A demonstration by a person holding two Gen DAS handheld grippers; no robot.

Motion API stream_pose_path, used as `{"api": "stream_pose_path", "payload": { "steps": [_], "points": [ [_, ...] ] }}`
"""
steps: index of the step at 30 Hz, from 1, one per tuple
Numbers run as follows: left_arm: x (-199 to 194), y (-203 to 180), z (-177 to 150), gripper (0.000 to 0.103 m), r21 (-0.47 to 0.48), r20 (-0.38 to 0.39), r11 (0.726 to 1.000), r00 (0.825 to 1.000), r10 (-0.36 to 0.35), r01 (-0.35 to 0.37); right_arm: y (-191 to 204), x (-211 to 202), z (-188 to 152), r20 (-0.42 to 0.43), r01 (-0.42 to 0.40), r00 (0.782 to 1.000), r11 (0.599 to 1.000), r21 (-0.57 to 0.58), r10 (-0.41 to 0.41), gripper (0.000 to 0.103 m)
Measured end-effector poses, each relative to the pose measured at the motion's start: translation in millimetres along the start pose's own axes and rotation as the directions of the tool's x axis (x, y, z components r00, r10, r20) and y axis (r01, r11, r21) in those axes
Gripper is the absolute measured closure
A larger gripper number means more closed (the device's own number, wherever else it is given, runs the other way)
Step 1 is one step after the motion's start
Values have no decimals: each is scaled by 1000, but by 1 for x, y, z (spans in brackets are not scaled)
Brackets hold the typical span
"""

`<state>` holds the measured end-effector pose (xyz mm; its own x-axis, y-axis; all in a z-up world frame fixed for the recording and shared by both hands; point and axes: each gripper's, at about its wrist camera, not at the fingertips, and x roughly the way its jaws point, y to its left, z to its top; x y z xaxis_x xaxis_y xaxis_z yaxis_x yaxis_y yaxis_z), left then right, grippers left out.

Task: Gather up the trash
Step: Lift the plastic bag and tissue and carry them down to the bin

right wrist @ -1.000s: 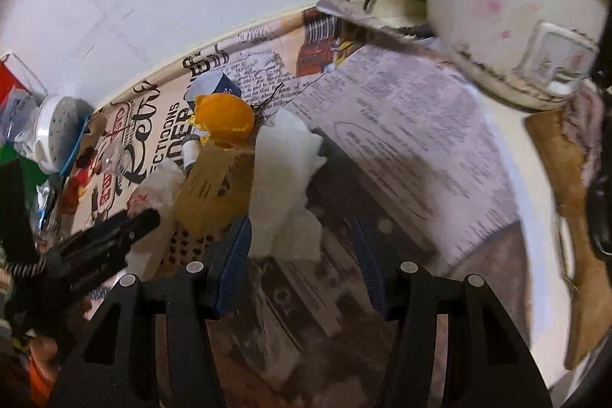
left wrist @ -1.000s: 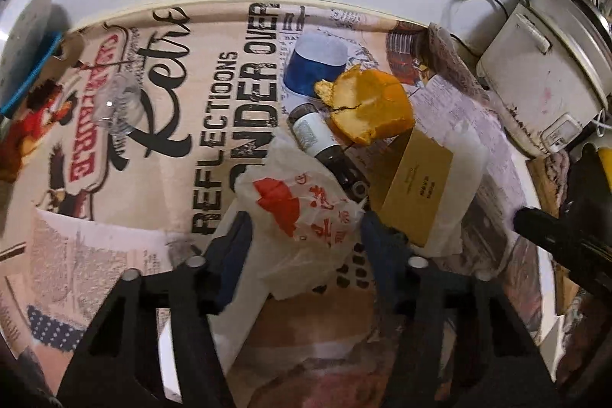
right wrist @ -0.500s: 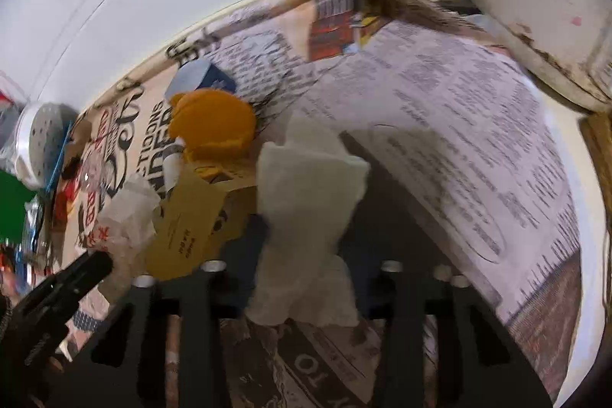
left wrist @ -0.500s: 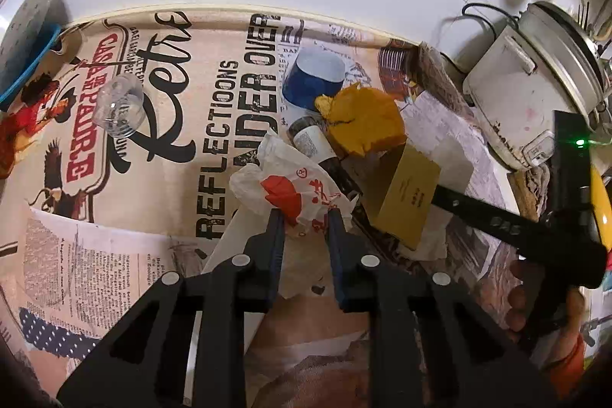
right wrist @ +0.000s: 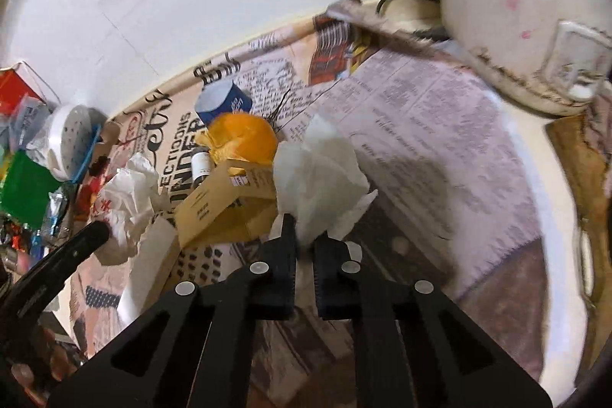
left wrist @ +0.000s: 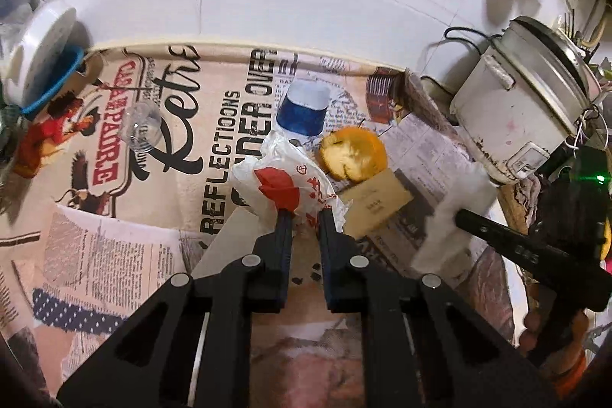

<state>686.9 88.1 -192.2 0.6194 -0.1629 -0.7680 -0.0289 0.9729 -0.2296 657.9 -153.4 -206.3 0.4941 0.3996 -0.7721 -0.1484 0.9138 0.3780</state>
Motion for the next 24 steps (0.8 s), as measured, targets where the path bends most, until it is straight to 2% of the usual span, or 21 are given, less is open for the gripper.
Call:
{"api": "stream_pose_path", "payload": {
  "steps": [7,13,20,24],
  "points": [
    [-56,-36,-24,90,-17,96,999,995,36,-34,-14,-68,-17,83,-39,996,998,-57,44,96],
    [-110,-67,-64,90,-49,160,995,982,96,-90,-17,-112,-38,113,-95,987,986,-133,111,96],
    [-155,-81,-103,90,-31,177,995,979,97,-93,-1,-145,-72,114,-124,983,976,-181,146,96],
    [-177,-76,-124,90,-15,186,998,980,70,-68,13,-162,-98,120,-129,981,974,-185,152,96]
  ]
}}
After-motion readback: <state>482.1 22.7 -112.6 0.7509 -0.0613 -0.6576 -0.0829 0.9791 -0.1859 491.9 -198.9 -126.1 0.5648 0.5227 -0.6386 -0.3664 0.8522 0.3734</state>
